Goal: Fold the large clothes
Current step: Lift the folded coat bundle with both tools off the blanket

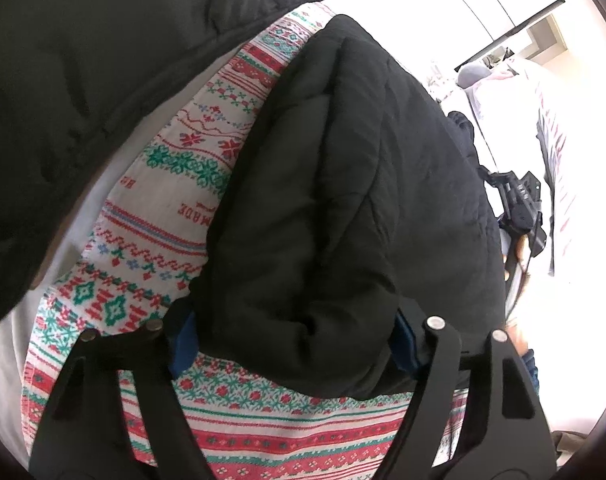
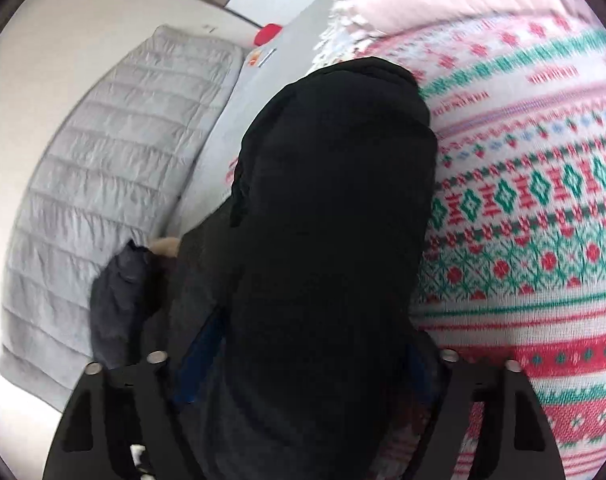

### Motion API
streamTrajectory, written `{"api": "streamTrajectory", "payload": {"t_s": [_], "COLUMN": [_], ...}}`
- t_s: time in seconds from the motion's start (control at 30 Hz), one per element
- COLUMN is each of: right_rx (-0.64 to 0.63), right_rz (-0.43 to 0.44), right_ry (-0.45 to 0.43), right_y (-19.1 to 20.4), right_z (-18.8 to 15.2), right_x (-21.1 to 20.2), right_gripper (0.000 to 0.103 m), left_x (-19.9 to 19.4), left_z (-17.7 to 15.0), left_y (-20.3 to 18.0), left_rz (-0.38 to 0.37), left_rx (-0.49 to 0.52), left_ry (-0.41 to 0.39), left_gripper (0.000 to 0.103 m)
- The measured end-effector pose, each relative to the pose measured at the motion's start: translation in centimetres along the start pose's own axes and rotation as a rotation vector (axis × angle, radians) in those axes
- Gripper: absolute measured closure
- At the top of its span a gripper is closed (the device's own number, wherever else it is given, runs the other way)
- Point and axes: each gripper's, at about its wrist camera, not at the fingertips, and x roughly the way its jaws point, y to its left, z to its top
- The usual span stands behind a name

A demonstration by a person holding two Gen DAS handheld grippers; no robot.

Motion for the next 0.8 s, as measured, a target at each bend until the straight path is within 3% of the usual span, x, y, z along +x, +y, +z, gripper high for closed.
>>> {"api": "streamTrajectory", "payload": {"t_s": [0.13, 0.3, 0.53, 0.8], "right_rx": [-0.034, -0.178, -0.264, -0.335], "right_rz": [-0.026, -0.138, -0.196, -0.204], "right_ry": [0.005, -0.031, -0.08, -0.111], "right_y": [0.5, 3.5, 6.4, 9.6], "right_z": [0.0, -0.3, -0.5, -0.7], "right_x": [0.1, -0.4, -0.8, -2.5], "right_gripper": [0.045, 0.061, 0.069, 0.071], "left_x": [0.1, -0.5, -1.0, -2.2], "left_z": [0.3, 0.4, 0.7, 0.7], "left_y": [-1.5, -3.6, -3.6, -3.9], "left_rz": [0.013, 0.063, 0.052, -0.002], "left_rx": [0.036, 0.121, 0.143, 0.174], "left_ry": [-0.028, -0.08, -0.103, -0.141], "left_gripper": [0.039, 0.054, 0.062, 0.068]}}
